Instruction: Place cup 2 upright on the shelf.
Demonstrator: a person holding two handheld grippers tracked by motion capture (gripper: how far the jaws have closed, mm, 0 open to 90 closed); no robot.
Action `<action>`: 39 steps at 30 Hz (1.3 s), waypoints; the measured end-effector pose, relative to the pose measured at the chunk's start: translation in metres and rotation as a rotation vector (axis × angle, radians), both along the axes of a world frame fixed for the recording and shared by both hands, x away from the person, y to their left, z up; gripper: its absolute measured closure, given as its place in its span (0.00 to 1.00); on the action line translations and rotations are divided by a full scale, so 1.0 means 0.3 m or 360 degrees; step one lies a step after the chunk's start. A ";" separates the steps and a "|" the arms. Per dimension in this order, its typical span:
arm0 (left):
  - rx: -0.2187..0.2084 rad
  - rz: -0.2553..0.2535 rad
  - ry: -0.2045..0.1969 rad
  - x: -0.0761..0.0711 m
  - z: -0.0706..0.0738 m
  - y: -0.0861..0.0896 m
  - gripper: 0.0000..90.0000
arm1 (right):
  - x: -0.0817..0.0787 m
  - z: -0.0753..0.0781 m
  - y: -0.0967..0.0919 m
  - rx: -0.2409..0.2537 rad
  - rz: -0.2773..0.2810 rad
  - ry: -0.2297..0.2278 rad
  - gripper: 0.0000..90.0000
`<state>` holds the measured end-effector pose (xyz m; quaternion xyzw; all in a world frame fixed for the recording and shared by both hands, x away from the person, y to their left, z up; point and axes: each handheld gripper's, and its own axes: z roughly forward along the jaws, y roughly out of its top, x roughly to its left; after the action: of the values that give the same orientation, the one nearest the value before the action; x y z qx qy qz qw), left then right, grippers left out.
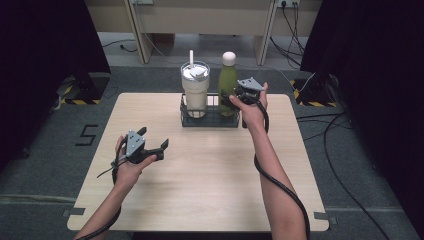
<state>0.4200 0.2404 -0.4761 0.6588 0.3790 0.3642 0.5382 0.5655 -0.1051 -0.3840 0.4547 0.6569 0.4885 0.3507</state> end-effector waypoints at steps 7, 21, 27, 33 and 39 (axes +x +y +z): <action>0.0001 0.0001 0.0001 0.000 0.000 -0.002 0.06 | -0.042 0.009 -0.021 -0.0006 0.0006 -0.0017 0.10; 0.0007 -0.0012 -0.0006 0.001 0.010 -0.019 0.06 | -0.127 0.008 -0.090 0.0016 0.0002 -0.0025 0.11; 0.0005 -0.0009 -0.0007 0.000 0.012 -0.015 0.06 | -0.166 -0.006 -0.110 0.0032 0.0003 -0.0019 0.11; 0.0002 0.0002 -0.0009 0.001 0.014 -0.008 0.06 | -0.208 -0.024 -0.140 0.0041 -0.0009 -0.0008 0.11; 0.0000 0.0004 -0.0003 0.003 0.012 -0.010 0.06 | -0.243 -0.030 -0.174 0.0055 -0.0027 -0.0016 0.11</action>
<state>0.4210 0.2373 -0.4726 0.6579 0.3795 0.3655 0.5381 0.4927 -0.1574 -0.3929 0.4639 0.6427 0.4990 0.3502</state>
